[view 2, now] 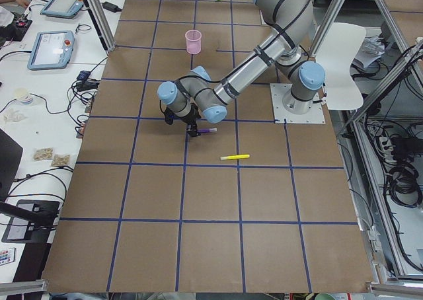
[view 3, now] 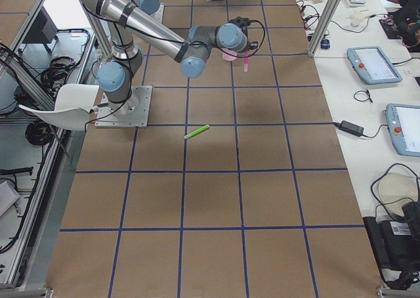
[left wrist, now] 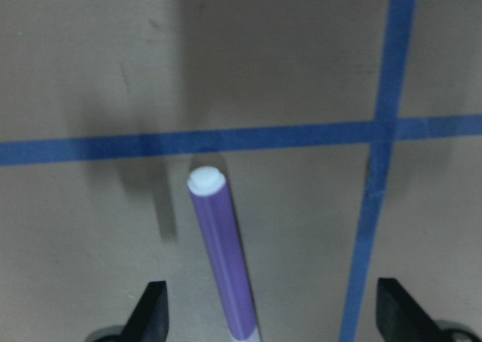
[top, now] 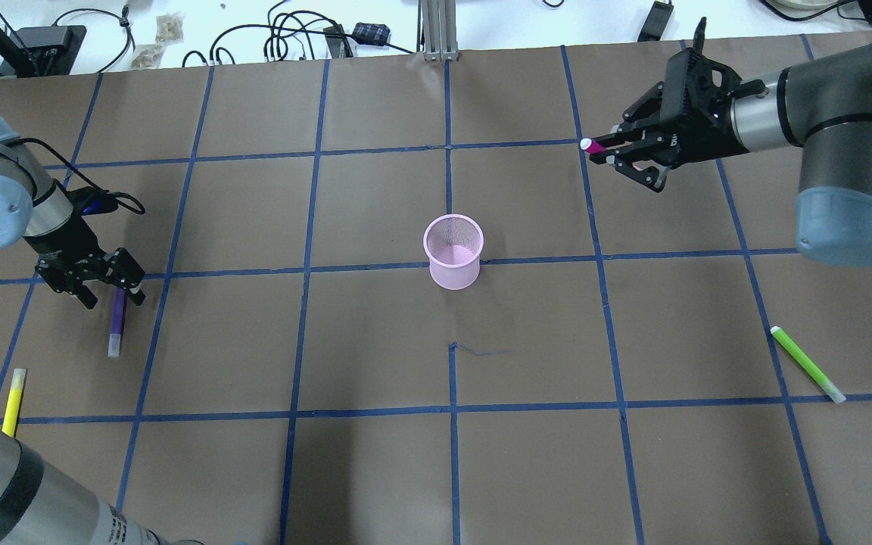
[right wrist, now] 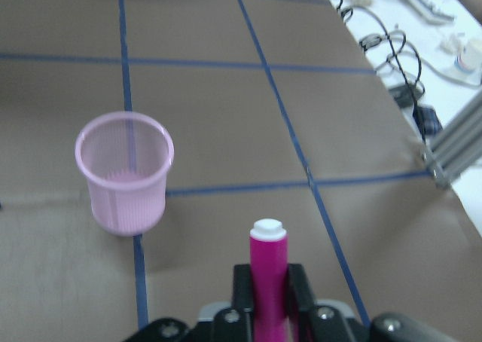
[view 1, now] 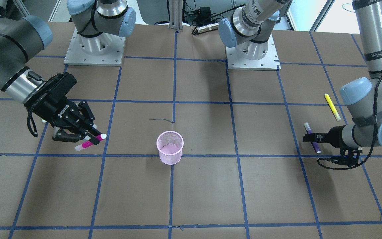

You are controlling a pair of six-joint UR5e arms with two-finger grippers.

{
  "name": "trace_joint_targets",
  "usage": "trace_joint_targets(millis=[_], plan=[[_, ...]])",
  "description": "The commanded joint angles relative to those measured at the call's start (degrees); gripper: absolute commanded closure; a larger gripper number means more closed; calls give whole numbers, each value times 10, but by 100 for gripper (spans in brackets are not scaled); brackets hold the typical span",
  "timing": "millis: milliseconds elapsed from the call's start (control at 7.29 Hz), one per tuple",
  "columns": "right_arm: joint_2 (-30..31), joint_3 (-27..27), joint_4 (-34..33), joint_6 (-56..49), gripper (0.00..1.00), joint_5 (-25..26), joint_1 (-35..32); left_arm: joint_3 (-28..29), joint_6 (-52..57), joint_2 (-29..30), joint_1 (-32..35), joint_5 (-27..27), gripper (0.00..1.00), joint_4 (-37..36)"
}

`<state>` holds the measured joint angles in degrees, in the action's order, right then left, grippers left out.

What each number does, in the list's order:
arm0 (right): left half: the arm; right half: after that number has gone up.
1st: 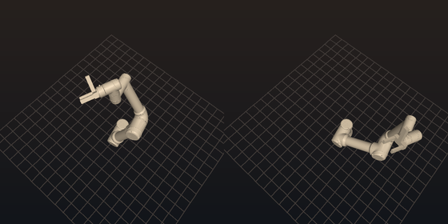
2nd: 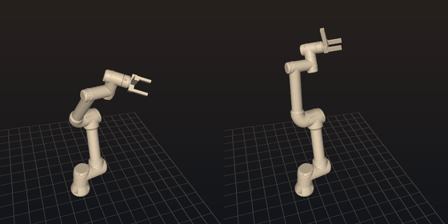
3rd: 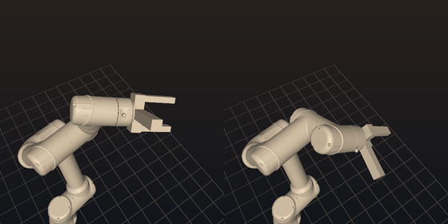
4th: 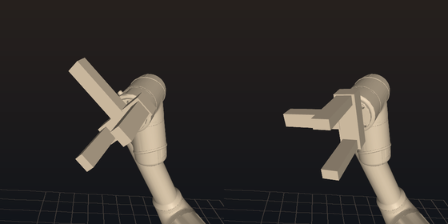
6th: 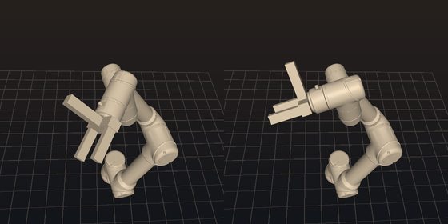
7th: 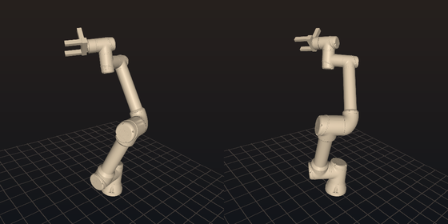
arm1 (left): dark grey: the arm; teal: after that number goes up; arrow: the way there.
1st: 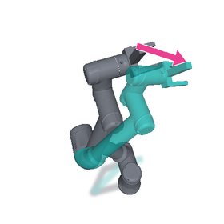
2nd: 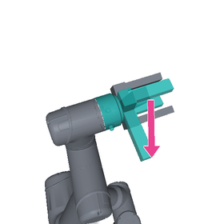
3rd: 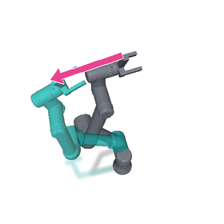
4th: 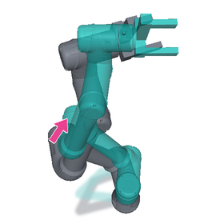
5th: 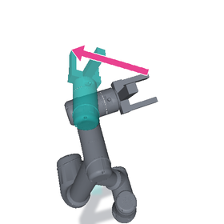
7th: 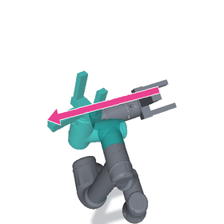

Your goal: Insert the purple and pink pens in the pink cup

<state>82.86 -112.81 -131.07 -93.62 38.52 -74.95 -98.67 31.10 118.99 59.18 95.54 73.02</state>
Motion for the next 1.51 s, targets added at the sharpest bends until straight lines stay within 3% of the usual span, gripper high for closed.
trace_joint_targets(millis=[0, 137, 549, 686, 824, 1235, 1373], plan=[[-36, -8, -21, 5, 100, -208, -44, 8, -7, 12, -6, 1, 17, -15], [-51, -9, -62, 7, 100, -242, -70, 8, -36, 18, -6, 1, 18, -56], [-115, -9, -89, 6, 100, -233, -122, 8, -70, 17, -5, 2, 31, -60], [-156, -8, -126, 5, 100, -244, -123, 8, -75, 17, -5, 0, 41, -60], [-182, -9, -154, 9, 100, -245, -137, 8, -75, 17, -5, -1, 58, -60], [-203, -9, -155, 11, 98, -245, -150, 8, -75, 11, -2, -2, 85, -60], [-203, -11, -151, 27, 43, -245, -152, 8, -75, 12, -2, -3, 93, -60]])
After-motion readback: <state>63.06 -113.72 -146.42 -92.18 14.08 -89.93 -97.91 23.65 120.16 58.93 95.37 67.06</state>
